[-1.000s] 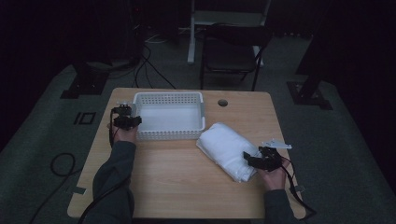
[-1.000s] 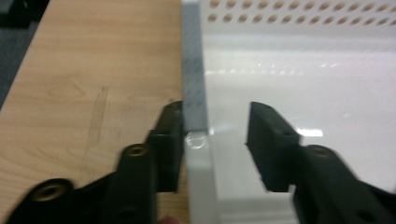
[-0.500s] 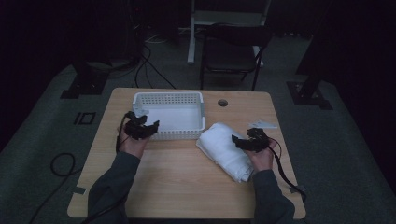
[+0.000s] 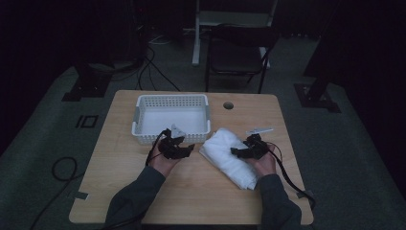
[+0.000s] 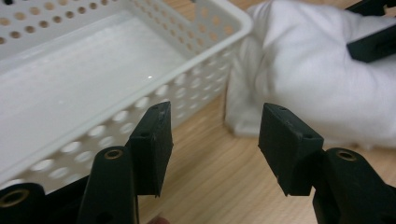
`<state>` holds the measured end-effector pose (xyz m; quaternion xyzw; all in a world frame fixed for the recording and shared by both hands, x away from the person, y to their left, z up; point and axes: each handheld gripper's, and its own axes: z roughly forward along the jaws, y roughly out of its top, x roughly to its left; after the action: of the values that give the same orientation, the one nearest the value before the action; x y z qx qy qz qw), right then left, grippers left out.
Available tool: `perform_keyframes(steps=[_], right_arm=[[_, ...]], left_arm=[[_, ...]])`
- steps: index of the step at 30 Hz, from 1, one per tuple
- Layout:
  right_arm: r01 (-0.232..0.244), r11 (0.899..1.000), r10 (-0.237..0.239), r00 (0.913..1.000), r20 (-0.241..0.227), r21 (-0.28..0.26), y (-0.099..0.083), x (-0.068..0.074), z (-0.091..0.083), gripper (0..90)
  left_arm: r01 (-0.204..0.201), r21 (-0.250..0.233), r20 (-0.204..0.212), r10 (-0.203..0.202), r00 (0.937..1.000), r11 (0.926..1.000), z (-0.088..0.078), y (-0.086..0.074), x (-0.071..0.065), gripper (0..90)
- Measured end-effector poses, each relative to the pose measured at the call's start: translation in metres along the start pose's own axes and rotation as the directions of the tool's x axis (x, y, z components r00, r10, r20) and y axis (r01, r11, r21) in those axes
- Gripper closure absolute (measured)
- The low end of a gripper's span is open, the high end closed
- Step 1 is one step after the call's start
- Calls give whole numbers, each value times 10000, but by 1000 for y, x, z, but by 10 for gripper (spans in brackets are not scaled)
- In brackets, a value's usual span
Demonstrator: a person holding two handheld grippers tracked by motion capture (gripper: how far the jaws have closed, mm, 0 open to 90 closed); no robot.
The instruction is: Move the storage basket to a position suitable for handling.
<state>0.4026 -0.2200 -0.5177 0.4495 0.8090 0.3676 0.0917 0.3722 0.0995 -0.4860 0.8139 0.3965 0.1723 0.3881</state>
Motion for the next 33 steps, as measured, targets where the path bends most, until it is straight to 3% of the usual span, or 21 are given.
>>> perform_keyframes(steps=[5, 6, 7, 8, 9, 11, 14, 19, 21, 23, 25, 28, 30, 32, 33], right_arm=[[1165, 9931, -1150, 9897, -855, 124, -7, 26, 1, 268], [1555, 9878, -1531, 9808, -1205, 111, -8, 39, 3, 266], [1555, 9878, -1531, 9808, -1205, 111, -8, 39, 3, 266], [1942, 9809, -1896, 9693, -1564, 146, -8, 52, 7, 264], [1942, 9809, -1896, 9693, -1564, 146, -8, 52, 7, 264], [2213, 9751, -2149, 9593, -1830, 153, -7, 64, 11, 259], [2502, 9681, -2437, 9499, -1957, 88, -1, 85, 22, 252], [2490, 9685, -2437, 9479, -2050, 0, 6, 93, 27, 245], [2278, 9733, -2290, 9531, -1977, -291, 10, 92, 23, 259], [1867, 9796, -1968, 9667, -1636, -750, 17, 86, 15, 301], [1696, 9813, -1823, 9706, -1571, -912, 21, 83, 11, 325], [1101, 9826, -1319, 9806, -1449, -1495, 32, 72, 3, 439], [683, 9845, -839, 9922, -922, -1616, 41, 65, 3, 477], [315, 9842, -409, 9979, -504, -1745, 55, 59, 8, 488], [315, 9842, -409, 9979, -504, -1745, 55, 59, 8, 488]], left_arm=[[-78, -120, -42, 77, 10000, 9999, -8, 0, -4, 443], [-61, -189, -32, 60, 10000, 9998, -10, 0, -4, 443], [-70, -242, -58, 68, 10000, 9997, -12, 0, -3, 443], [-60, -261, -94, 58, 9999, 9996, -14, -1, -3, 443], [-64, -299, -130, 60, 9999, 9995, -15, -1, -2, 443], [-136, -246, -269, 130, 9996, 9996, -18, -2, 1, 443], [75, -313, -460, -89, 9989, 9995, -21, -6, 8, 443], [248, -556, -1063, -307, 9939, 9981, -33, -13, 29, 433], [344, -895, -1526, -478, 9871, 9954, -45, -19, 45, 413], [580, -1138, -1947, -795, 9776, 9918, -55, -23, 60, 400], [1014, -1465, -2378, -1345, 9620, 9840, -66, -28, 80, 399], [1808, -1924, -2689, -2290, 9355, 9645, -80, -34, 110, 398], [2271, -1918, -2742, -2743, 9217, 9548, -81, -38, 128, 400], [2656, -1841, -2835, -3099, 9075, 9463, -78, -41, 142, 412], [2903, -1803, -2843, -3323, 8993, 9398, -76, -42, 148, 412]])
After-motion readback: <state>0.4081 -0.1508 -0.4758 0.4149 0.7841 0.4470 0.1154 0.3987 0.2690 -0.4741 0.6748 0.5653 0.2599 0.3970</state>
